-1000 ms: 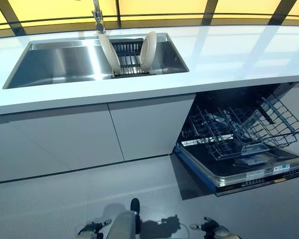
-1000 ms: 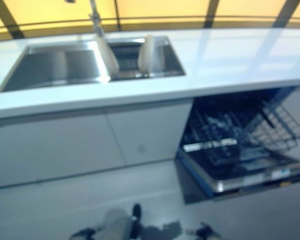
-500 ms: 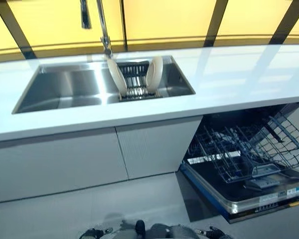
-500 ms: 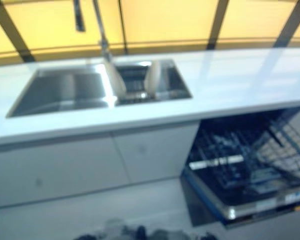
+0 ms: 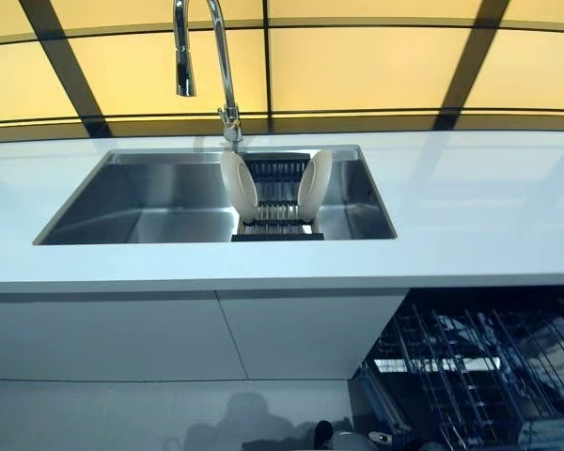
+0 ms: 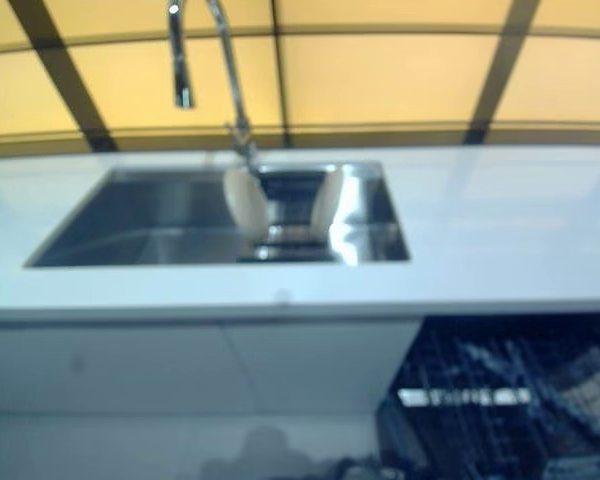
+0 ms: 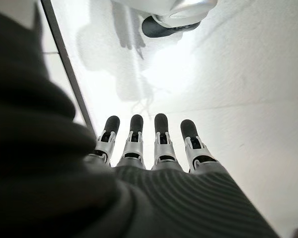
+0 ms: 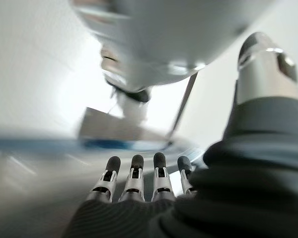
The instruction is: Take plates into dishwasher
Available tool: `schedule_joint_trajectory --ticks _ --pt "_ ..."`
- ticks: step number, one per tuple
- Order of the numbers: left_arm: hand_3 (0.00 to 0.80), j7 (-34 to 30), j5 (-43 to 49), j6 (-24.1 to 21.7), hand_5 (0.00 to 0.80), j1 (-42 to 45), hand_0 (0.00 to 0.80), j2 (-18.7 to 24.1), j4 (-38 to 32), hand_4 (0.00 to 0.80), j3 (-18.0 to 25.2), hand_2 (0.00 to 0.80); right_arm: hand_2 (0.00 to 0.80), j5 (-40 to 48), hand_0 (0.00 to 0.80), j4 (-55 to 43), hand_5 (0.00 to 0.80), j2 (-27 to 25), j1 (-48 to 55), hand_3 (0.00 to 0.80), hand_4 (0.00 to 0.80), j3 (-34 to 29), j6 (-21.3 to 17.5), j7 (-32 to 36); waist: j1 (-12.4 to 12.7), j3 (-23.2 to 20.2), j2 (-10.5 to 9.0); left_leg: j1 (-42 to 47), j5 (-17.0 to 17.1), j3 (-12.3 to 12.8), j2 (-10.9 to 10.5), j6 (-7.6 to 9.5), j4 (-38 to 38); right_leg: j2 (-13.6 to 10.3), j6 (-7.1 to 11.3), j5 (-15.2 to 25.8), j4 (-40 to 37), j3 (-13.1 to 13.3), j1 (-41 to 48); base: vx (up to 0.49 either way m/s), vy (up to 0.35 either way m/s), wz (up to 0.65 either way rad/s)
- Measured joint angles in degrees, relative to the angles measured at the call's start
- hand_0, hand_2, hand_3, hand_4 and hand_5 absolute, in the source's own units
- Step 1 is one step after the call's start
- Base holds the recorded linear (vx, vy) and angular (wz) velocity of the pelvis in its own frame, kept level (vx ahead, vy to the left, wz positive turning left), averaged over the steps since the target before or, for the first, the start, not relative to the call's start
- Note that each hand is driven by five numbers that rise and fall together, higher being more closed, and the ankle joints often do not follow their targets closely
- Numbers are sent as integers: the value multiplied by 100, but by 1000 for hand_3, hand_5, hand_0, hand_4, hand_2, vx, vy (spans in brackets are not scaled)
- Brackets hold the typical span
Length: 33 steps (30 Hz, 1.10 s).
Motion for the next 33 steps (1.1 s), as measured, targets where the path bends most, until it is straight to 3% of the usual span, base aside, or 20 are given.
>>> schedule_joint_trajectory --ticks 4,7,10,11,14,18,23,28,30,33 --pt "0 -83 3 50 0 -269 0 317 -286 0 1 0 0 -145 0 -1611 0 -857 -296 0 0 556 35 1392 22 32 -174 -52 -64 7 101 -98 -8 68 -19 -61 -50 -171 -31 39 -87 17" --pt "0 -201 59 53 0 -301 0 654 -343 0 33 0 0 330 0 -3546 0 -1662 -483 0 0 655 615 2627 104 5 -494 -59 -72 18 92 -158 -31 42 32 -25 -92 -160 -39 57 -33 -2" --pt "0 -259 218 90 0 -131 0 874 -218 0 62 0 0 1337 0 -4944 0 -2127 -502 0 0 566 1221 3544 96 -80 -663 -61 -71 92 65 -149 -49 27 125 37 -170 -87 -32 57 2 -12" --pt "0 -300 217 88 0 -87 0 967 -55 0 79 0 0 2167 0 -5631 0 -2185 -582 0 0 382 1532 3961 86 -88 -735 -72 -67 134 40 -123 -57 -7 166 65 -176 -71 -33 77 -5 -13" --pt "0 -311 349 -29 0 -50 0 930 38 0 275 0 0 3704 0 -6271 0 -2168 -704 0 0 -123 2010 4292 88 -96 -755 -57 -53 155 -21 -84 -52 -81 198 86 -196 -71 -20 82 -28 -3" --pt "0 -296 674 -212 0 -28 0 912 162 0 277 0 0 5487 0 -6324 0 -2020 -1190 0 0 -868 2407 4023 91 -87 -741 -33 -43 160 -13 -75 -58 -66 235 138 -278 -79 29 88 -42 1" --pt "0 -294 885 -294 0 -34 0 804 143 0 274 0 0 7280 0 -5770 0 -1932 -2176 0 0 -1557 2332 3027 107 -46 -641 239 -40 172 9 -73 -191 -30 194 169 -452 -101 322 96 -21 1" --pt "0 -296 887 -312 0 -29 0 759 153 0 256 0 0 7934 0 -4893 0 -2003 -2951 0 0 -2081 1792 1622 105 -70 -632 347 -25 163 10 -51 -276 -28 199 170 -502 -106 410 70 -15 2" --pt "0 -298 887 -387 0 -41 0 751 161 0 249 0 0 7899 0 -4238 0 -2244 -3374 0 0 -2153 1514 880 107 -152 -599 360 -21 157 10 -48 -303 -26 183 181 -498 -115 416 51 -13 3" --pt "0 -299 879 -399 0 -60 0 737 161 0 248 0 0 7539 0 -3571 0 -2601 -3796 0 0 -2143 1453 328 99 -191 -549 390 -13 162 10 -37 -344 -27 174 187 -499 -115 420 51 -11 -1"
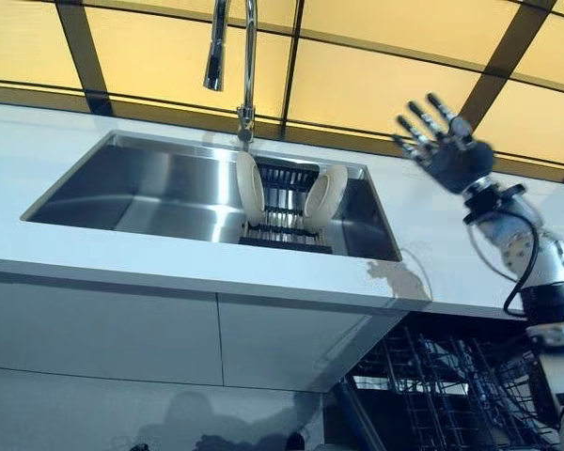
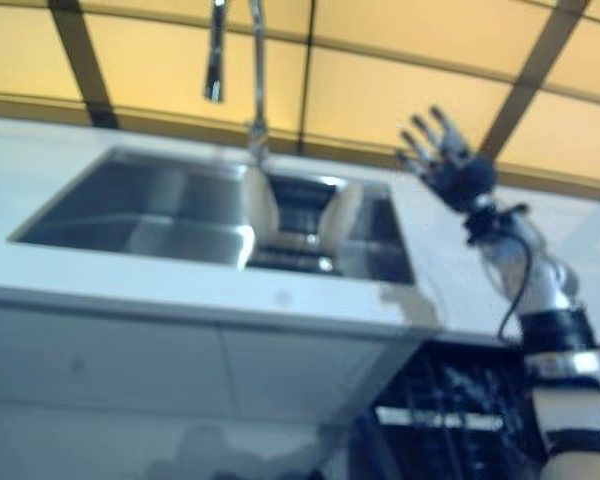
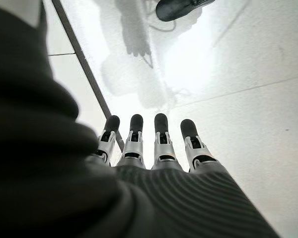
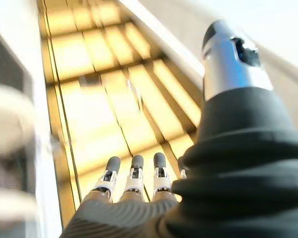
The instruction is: Take plates into dishwasher
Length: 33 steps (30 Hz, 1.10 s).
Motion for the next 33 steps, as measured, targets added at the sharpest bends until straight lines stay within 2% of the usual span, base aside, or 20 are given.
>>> schedule_joint_trajectory --ticks 4,5,6,7,8,9,10,11,12,13,15,16,17,18,19,20,21,22,24,33 --pt "0 22 -160 22 0 -3 0 -153 55 0 3 0 0 -318 0 1193 0 -611 -796 0 0 275 -79 -766 11 -122 174 62 6 -11 23 7 -45 21 7 -36 -4 8 51 50 -28 1" --pt "0 38 -268 23 0 4 0 -165 111 0 9 0 0 -325 0 1504 0 -671 -1069 0 0 446 -112 -942 7 -133 189 7 -46 -18 23 -70 165 74 30 -106 -14 55 95 -21 -93 5" --pt "0 70 -347 20 0 -6 0 -134 248 0 28 0 0 -370 0 1656 0 -674 -1199 0 0 543 -183 -1113 32 -129 69 -338 -180 -33 -51 -282 901 49 -35 -179 -31 110 89 -35 -48 9" --pt "0 101 -361 8 0 -47 0 -114 307 0 39 0 0 -487 0 1699 0 -688 -1258 0 0 649 -276 -1252 86 -106 -35 -1192 -145 -48 -221 -414 2432 11 -91 -214 -138 167 120 19 96 -2" --pt "0 109 -430 3 0 -160 0 -179 304 0 35 0 0 -637 0 1751 0 -737 -1406 0 0 710 -350 -1368 250 -29 -39 -2090 420 -152 -311 -492 3941 -59 -226 -186 -296 262 200 115 196 -31" --pt "0 98 -488 22 0 -114 0 -214 205 0 5 0 0 -863 0 1656 0 -663 -1520 0 0 807 -450 -1546 404 59 -69 -2388 359 -127 -295 -492 4015 -143 -211 -152 -444 255 333 168 233 -56" --pt "0 94 -551 66 0 -40 0 -211 200 0 16 0 0 -1067 0 1501 0 -555 -1632 0 0 1023 -481 -1694 473 90 -37 -2342 354 5 -146 -480 3078 -115 -179 -137 -650 105 432 168 172 -54" --pt "0 100 -571 140 0 -42 0 -187 207 0 28 0 0 -1269 0 1482 0 -509 -1834 0 0 1357 -474 -1830 467 132 125 -2337 467 93 93 -467 2088 -4 -169 -117 -769 -72 533 111 118 -32" --pt "0 105 -570 155 0 -72 0 -131 173 0 31 0 0 -1407 0 1502 0 -503 -1936 0 0 1592 -436 -1956 491 242 197 -2345 665 231 256 -484 1674 59 -211 -80 -690 -236 565 65 103 -25" --pt "0 105 -574 221 0 -69 0 -63 145 0 25 0 0 -1411 0 1501 0 -442 -1897 0 0 1598 -317 -1970 507 288 113 -2315 665 128 192 -465 1608 -25 -303 176 -689 -461 607 12 97 -32" --pt "0 108 -702 372 0 -136 0 -63 36 0 8 0 0 -1325 0 1420 0 -438 -1897 0 0 1564 -83 -1940 397 306 -29 -2214 611 235 51 -407 1959 -123 -257 213 -732 -540 522 -1 74 -51" --pt "0 111 -741 412 0 -209 0 -68 28 0 7 0 0 -1268 0 1362 0 -443 -1902 0 0 1560 11 -1884 331 299 -58 -2080 488 345 -33 -246 2071 -157 -201 230 -721 -521 488 8 35 -51" --pt "0 120 -775 418 0 -250 0 -79 23 0 19 0 0 -1264 0 1340 0 -448 -1902 0 0 1559 64 -1848 316 312 -40 -1941 478 345 -42 -228 1921 -135 -133 223 -736 -516 483 2 28 -41" --pt "0 157 -857 441 0 -364 0 -149 10 0 18 0 0 -1266 0 1325 0 -574 -1788 0 0 1456 184 -1678 280 372 147 -1540 376 205 72 33 1144 16 7 240 -581 -458 391 -1 24 -23" --pt "0 241 -916 431 0 -466 0 -114 -72 0 31 0 0 -1270 0 1386 0 -620 -1677 0 0 1480 359 -1586 229 370 120 -1502 482 253 124 56 872 23 131 126 -139 -291 168 1 31 -4" --pt "0 272 -956 431 0 -490 0 -128 -217 0 28 0 0 -1268 0 1317 0 -634 -1670 0 0 1481 586 -1453 124 329 83 -1362 766 172 28 81 474 -126 346 11 -146 -183 309 11 24 8" --pt "0 279 -958 427 0 -509 0 -135 -221 0 27 0 0 -1267 0 1303 0 -637 -1686 0 0 1481 619 -1393 136 296 59 -1332 826 172 -25 100 356 -186 419 -45 -239 -129 373 32 11 23" --pt "0 312 -958 422 0 -590 0 -143 -206 0 27 0 0 -1275 0 1312 0 -636 -1721 0 0 1482 675 -1253 167 223 -34 -1331 930 142 -116 114 162 -317 437 -57 -663 2 615 32 0 13" --pt "0 313 -957 389 0 -586 0 -147 -198 0 25 0 0 -1365 0 1334 0 -604 -1728 0 0 1629 744 -1152 201 215 -36 -1239 1123 55 -128 74 -123 -289 371 57 -914 -43 736 43 -14 28" --pt "0 282 -954 368 0 -211 0 -174 -213 0 3 0 0 -1916 0 1652 0 -543 -2396 0 0 2260 1216 -1008 557 190 -38 -1029 1311 -65 -6 -53 -649 -149 298 -96 -953 -56 803 59 -27 11"
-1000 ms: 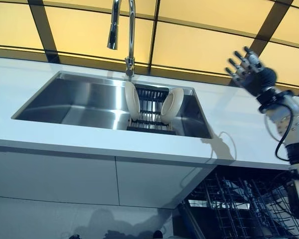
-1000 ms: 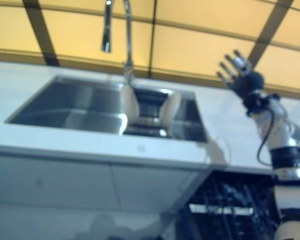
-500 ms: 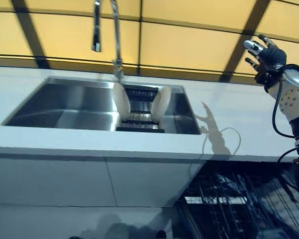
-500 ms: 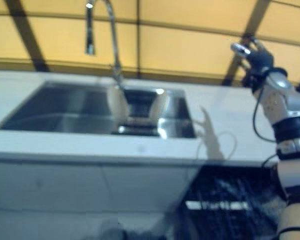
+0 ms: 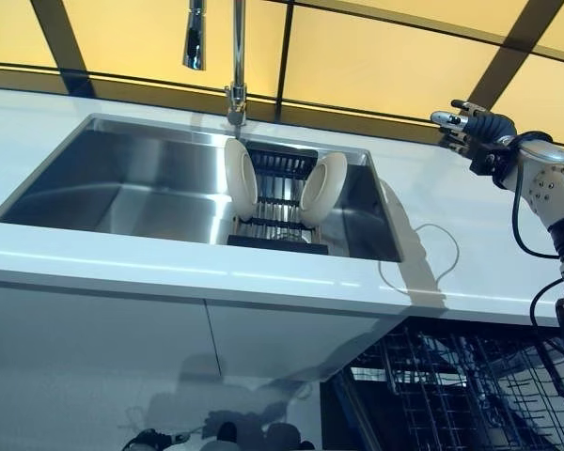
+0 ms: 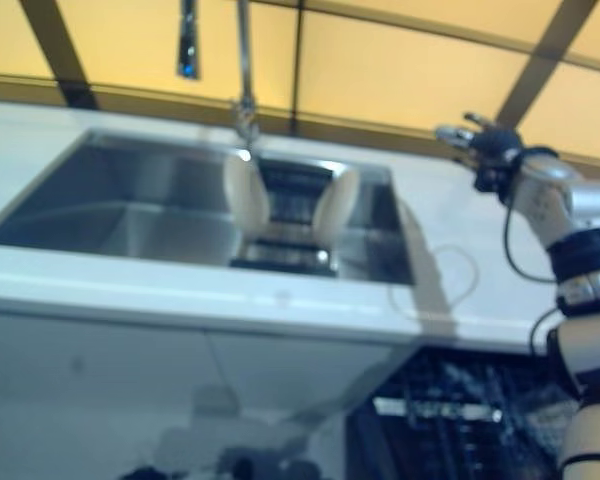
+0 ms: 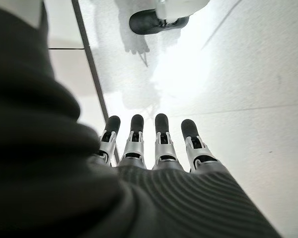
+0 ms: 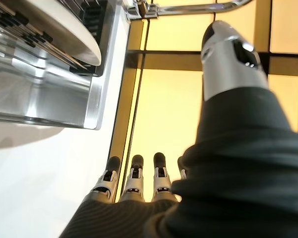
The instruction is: Take plates into dishwasher
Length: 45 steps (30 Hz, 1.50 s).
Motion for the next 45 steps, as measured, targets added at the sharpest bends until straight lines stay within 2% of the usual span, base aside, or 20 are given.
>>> schedule_joint_trajectory --ticks 4,9,10,12,19,25,31,41,45 --pt "0 9 -1 -1 0 -8 0 17 -37 0 0 0 0 -218 0 -1 0 25 -237 0 0 219 217 -8 88 -14 -27 -18 -9 25 16 -12 -6 2 -3 -11 0 -57 10 55 -27 3" --pt "0 21 0 -1 0 50 0 51 -48 0 -11 0 0 -398 0 256 0 334 -290 0 0 444 443 -25 100 -129 -215 -80 -27 153 66 -31 -27 1 1 -78 -1 -170 34 44 -26 14" --pt "0 21 0 -8 0 52 0 57 -51 0 -96 0 0 -399 0 368 0 422 -333 0 0 444 501 -51 107 -163 -264 -149 6 236 97 -61 -10 1 15 -100 -1 -233 -15 8 2 17" --pt "0 21 -2 -31 0 56 0 57 -67 0 -187 0 0 -402 0 445 0 487 -401 0 0 448 533 -64 151 -176 -283 -219 19 228 95 -65 0 1 6 -94 -1 -249 -111 -7 7 9" --pt "0 34 -179 -114 0 75 0 125 -114 0 -202 0 0 -659 0 631 0 698 -684 0 0 648 613 -287 341 -22 -161 -432 100 123 84 -63 3 7 -3 -87 -1 -374 -274 -30 -3 8" --pt "0 63 -247 -130 0 68 0 160 -193 0 -234 0 0 -1174 0 1045 0 679 -774 0 0 648 817 -941 396 208 -123 -526 111 91 84 -68 3 10 -3 -86 -1 -389 -349 -8 -1 2" --pt "0 104 -394 -150 0 -42 0 159 -248 0 -252 0 0 -1399 0 1053 0 657 -779 0 0 651 965 -970 393 446 -123 -531 111 92 84 -68 2 12 -3 -86 -1 -390 -355 14 3 0" --pt "0 116 -398 -218 0 -127 0 163 -252 0 -252 0 0 -1412 0 1070 0 657 -781 0 0 652 1052 -796 398 463 -113 -537 110 76 84 -70 0 14 -3 -88 -2 -390 -353 14 1 0" --pt "0 116 -398 -218 0 -120 0 164 -252 0 -253 0 0 -1139 0 1067 0 665 -780 0 0 648 1054 -755 400 511 -120 -535 110 74 85 -70 1 14 -3 -87 -1 -390 -348 0 0 0"
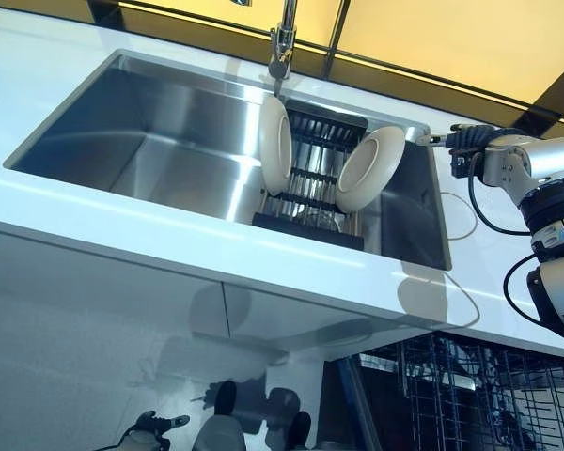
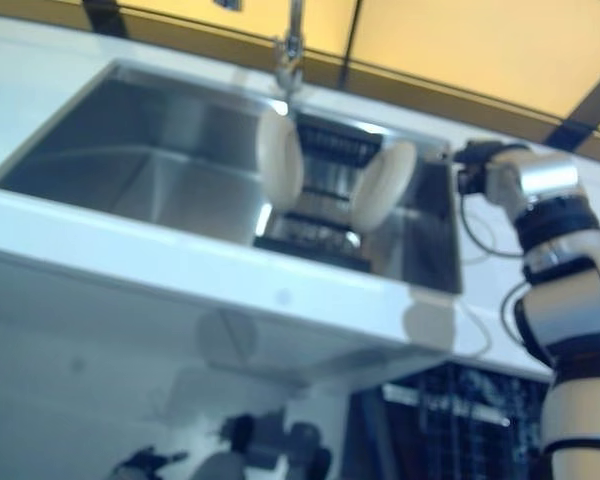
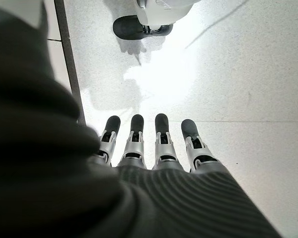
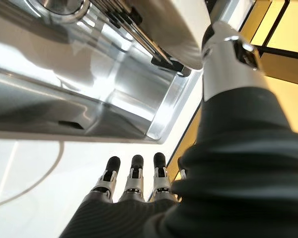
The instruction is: Take plates into dishwasher
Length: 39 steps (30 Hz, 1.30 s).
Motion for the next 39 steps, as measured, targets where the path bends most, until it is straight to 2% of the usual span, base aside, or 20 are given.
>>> schedule_joint_trajectory --ticks 14,27,35,39 --pt "0 -1 10 -38 0 -5 0 32 -2 0 -1 0 0 881 0 -30 0 17 1 0 0 -155 -4 -170 2 87 -11 26 1 -21 -3 0 2 2 -1 0 -1 -6 40 12 2 0" --pt "0 1 15 -43 0 15 0 56 -29 0 -3 0 0 880 0 -56 0 27 2 0 0 -238 -9 -145 6 87 -12 28 28 -32 -7 4 2 1 -2 2 0 -7 47 0 0 0" --pt "0 12 9 -57 0 21 0 56 -30 0 -8 0 0 873 0 -56 0 208 2 0 0 -237 -8 -142 6 87 -12 26 34 -45 -6 1 3 4 -2 2 0 -21 50 0 0 0" --pt "0 34 1 -171 0 23 0 57 -32 0 -27 0 0 872 0 -56 0 238 3 0 0 -237 -5 -139 9 87 -12 16 35 -64 -9 1 2 3 -2 1 -1 -34 49 0 0 0"
